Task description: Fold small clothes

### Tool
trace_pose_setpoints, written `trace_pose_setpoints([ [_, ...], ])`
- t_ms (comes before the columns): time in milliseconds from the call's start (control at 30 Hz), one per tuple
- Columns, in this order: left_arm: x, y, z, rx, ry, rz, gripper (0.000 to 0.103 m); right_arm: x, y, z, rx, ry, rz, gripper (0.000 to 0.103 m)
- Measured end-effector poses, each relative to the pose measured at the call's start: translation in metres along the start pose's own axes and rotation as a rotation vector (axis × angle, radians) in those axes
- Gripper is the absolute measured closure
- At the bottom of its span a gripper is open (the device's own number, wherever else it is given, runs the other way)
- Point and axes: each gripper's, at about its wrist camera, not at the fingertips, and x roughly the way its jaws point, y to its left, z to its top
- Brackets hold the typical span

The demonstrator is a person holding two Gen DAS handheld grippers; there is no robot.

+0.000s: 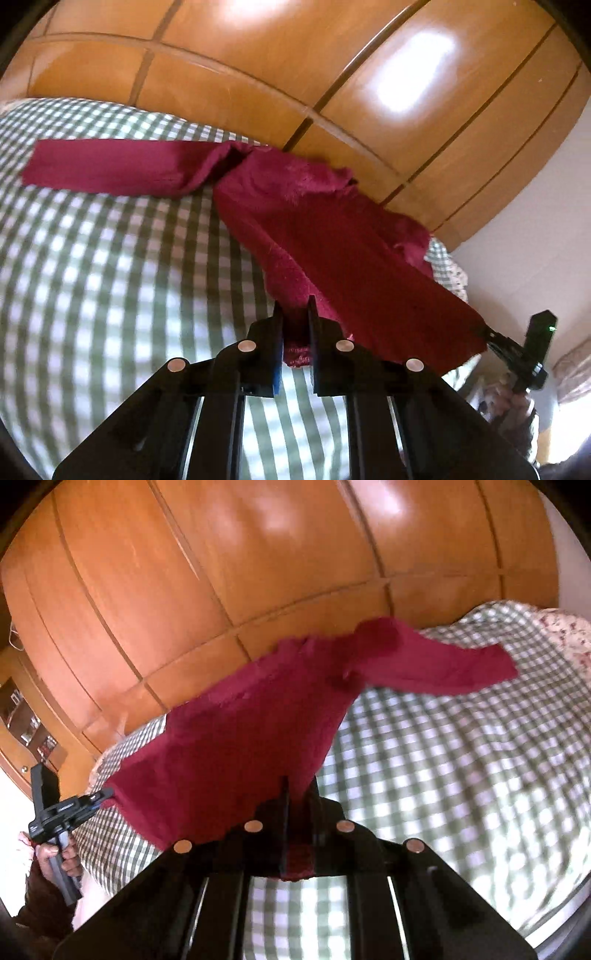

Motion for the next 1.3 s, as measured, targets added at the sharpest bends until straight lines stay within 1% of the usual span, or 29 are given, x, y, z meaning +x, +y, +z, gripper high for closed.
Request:
trace_pose_setpoints([
  [33,-0.010,0.001,-0.006,-0.004,-0.001,-0.007,0.093,-0.006,-0.007,-0.008,0.005,0.011,-0.019,0.095],
  [100,-0.026,0.006,-0.029,-0.021,0.023,0.000,0.093,-0.014,-0.023,-0.030,0.027,0.047,-0.039,0.095],
  [167,-0.030,0.011,-0.052,-0.026,0.054,0.029,0.094,-0.016,-0.039,-0.057,0.062,0.106,-0.055,0.095],
  [200,-0.030,0.015,-0.064,-0.044,0.074,0.031,0.094,-0.014,-0.044,-0.065,0.070,0.125,-0.060,0.095],
  [233,-0.029,0.019,-0.075,-0.066,0.096,0.030,0.094,-0.012,-0.049,-0.080,0.072,0.155,-0.082,0.095],
  [267,-0.026,0.022,-0.090,-0.081,0.124,0.043,0.094,-0.013,-0.054,-0.087,0.080,0.173,-0.092,0.095],
  [333,-0.015,0.026,-0.109,-0.078,0.175,0.089,0.094,-0.002,-0.064,-0.109,0.103,0.239,-0.125,0.095],
  [367,-0.008,0.030,-0.119,-0.083,0.206,0.112,0.094,-0.001,-0.066,-0.118,0.087,0.260,-0.141,0.095],
  [400,-0.005,0.032,-0.124,-0.084,0.219,0.121,0.093,0.004,-0.063,-0.124,0.065,0.279,-0.160,0.095],
  [433,-0.004,0.033,-0.126,-0.085,0.220,0.122,0.092,0.006,-0.061,-0.126,0.048,0.291,-0.184,0.091],
  [467,-0.007,0.036,-0.123,-0.093,0.203,0.115,0.081,0.005,-0.060,-0.124,0.044,0.282,-0.202,0.088],
  [500,-0.013,0.038,-0.119,-0.099,0.179,0.120,0.062,0.003,-0.060,-0.122,0.043,0.267,-0.211,0.077],
  [533,-0.022,0.045,-0.110,-0.113,0.122,0.160,0.049,-0.004,-0.057,-0.113,0.039,0.216,-0.238,0.055],
  [567,-0.030,0.050,-0.103,-0.128,0.079,0.194,0.033,-0.007,-0.052,-0.108,0.033,0.176,-0.252,0.044],
  [600,-0.038,0.060,-0.094,-0.148,0.029,0.234,0.032,-0.010,-0.044,-0.099,0.020,0.137,-0.247,0.043],
  [633,-0.042,0.069,-0.087,-0.164,0.006,0.255,0.032,-0.010,-0.036,-0.093,0.008,0.119,-0.228,0.041],
  [667,-0.048,0.083,-0.076,-0.202,-0.024,0.294,0.032,-0.008,-0.028,-0.091,-0.001,0.109,-0.210,0.036],
  [700,-0.052,0.097,-0.065,-0.240,-0.055,0.342,0.032,-0.002,-0.016,-0.088,-0.014,0.101,-0.182,0.033],
  [733,-0.054,0.106,-0.057,-0.261,-0.078,0.368,0.032,0.003,-0.007,-0.087,-0.026,0.102,-0.158,0.032],
  [767,-0.058,0.119,-0.045,-0.284,-0.112,0.396,0.032,0.011,0.005,-0.086,-0.043,0.113,-0.127,0.032],
  [800,-0.062,0.130,-0.034,-0.301,-0.135,0.426,0.029,0.025,0.023,-0.088,-0.068,0.135,-0.088,0.032],
  [867,-0.066,0.152,-0.009,-0.330,-0.175,0.501,0.028,0.045,0.047,-0.094,-0.096,0.176,-0.032,0.032],
  [900,-0.066,0.161,0.003,-0.338,-0.186,0.525,0.028,0.058,0.066,-0.100,-0.124,0.210,0.009,0.032],
  [933,-0.067,0.174,0.018,-0.348,-0.200,0.554,0.028,0.064,0.078,-0.105,-0.147,0.227,0.027,0.032],
  [1000,-0.064,0.190,0.041,-0.346,-0.210,0.587,0.024,0.079,0.103,-0.114,-0.214,0.260,0.056,0.032],
  [1100,-0.049,0.210,0.073,-0.344,-0.207,0.642,0.024,0.099,0.127,-0.123,-0.294,0.301,0.069,0.032],
  [1167,-0.033,0.227,0.093,-0.349,-0.184,0.671,0.024,0.109,0.133,-0.123,-0.320,0.321,0.061,0.031],
  [1233,-0.025,0.250,0.108,-0.361,-0.170,0.690,0.024,0.116,0.131,-0.121,-0.309,0.340,0.055,0.030],
  [1300,-0.016,0.270,0.114,-0.363,-0.145,0.700,0.024,0.120,0.128,-0.123,-0.300,0.353,0.053,0.029],
])
